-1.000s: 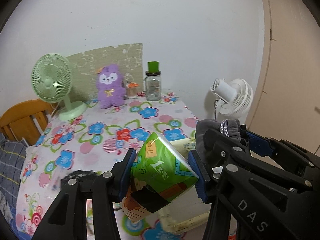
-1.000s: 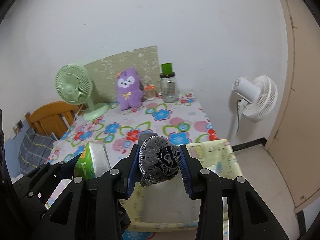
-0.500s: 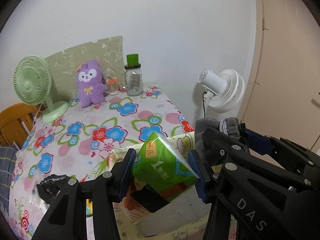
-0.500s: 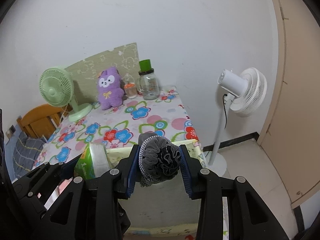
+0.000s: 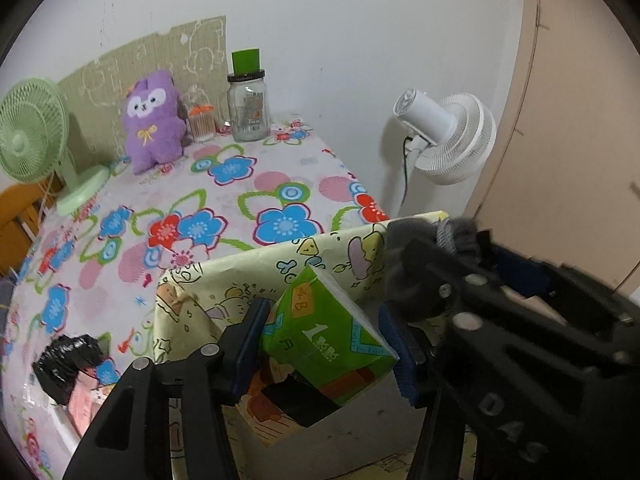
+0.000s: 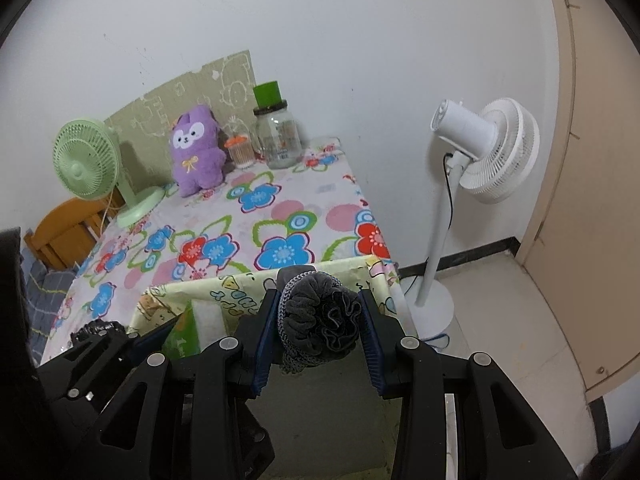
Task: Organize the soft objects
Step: 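Open both tools to drop the tissue pack and hat into the box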
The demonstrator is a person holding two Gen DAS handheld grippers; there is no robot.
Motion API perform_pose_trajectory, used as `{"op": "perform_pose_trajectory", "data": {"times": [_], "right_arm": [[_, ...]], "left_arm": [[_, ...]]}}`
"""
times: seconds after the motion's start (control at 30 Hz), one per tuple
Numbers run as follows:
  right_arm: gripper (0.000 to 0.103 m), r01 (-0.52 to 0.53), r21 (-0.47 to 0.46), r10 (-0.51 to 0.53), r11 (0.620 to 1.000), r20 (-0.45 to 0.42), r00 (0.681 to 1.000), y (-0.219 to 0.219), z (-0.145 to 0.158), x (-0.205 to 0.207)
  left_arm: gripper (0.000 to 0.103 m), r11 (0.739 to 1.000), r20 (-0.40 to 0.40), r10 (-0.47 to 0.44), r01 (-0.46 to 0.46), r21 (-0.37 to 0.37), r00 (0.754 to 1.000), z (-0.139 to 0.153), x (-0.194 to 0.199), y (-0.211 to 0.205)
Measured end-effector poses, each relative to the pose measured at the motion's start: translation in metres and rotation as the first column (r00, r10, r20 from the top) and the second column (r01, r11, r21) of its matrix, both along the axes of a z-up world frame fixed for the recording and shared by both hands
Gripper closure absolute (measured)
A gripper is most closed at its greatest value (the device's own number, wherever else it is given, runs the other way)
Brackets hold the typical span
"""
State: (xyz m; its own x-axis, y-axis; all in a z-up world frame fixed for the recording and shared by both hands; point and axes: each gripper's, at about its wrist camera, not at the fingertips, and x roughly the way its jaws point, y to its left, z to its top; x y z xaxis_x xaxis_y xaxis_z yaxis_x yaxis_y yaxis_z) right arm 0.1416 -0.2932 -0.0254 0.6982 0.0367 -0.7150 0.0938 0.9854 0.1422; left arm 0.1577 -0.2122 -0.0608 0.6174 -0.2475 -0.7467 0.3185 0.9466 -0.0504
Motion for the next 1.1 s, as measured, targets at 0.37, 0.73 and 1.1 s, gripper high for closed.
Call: {"op": "perform_pose_trajectory", "data": {"times": [0.37,0.73,1.1], "right_arm": [[0.030,-0.014,0.025,0.014,1.000,0.005,1.000,-0.001,0.001,-0.003],[0.012,0.027,-0.041,-0.025,0.999,0.043,0.999,0.007,0.018,-0.023],[0.010,0.039,-0.066,-0.033,0.997,0.080,0.996,0.023,0.042,-0.044]], "left_arm": [[0.011,1.000,-0.009,-0.017,0.017,0.012,1.000,0.003,-0.005,-0.003],[0.006,0.999,0.035,-0.026,0.025,0.029,0.999,0.016,-0.023,0.002],[0.005,0.999,0.116,-0.029,0.025,0.039,0.993,0.041,-0.046,0.016]]}}
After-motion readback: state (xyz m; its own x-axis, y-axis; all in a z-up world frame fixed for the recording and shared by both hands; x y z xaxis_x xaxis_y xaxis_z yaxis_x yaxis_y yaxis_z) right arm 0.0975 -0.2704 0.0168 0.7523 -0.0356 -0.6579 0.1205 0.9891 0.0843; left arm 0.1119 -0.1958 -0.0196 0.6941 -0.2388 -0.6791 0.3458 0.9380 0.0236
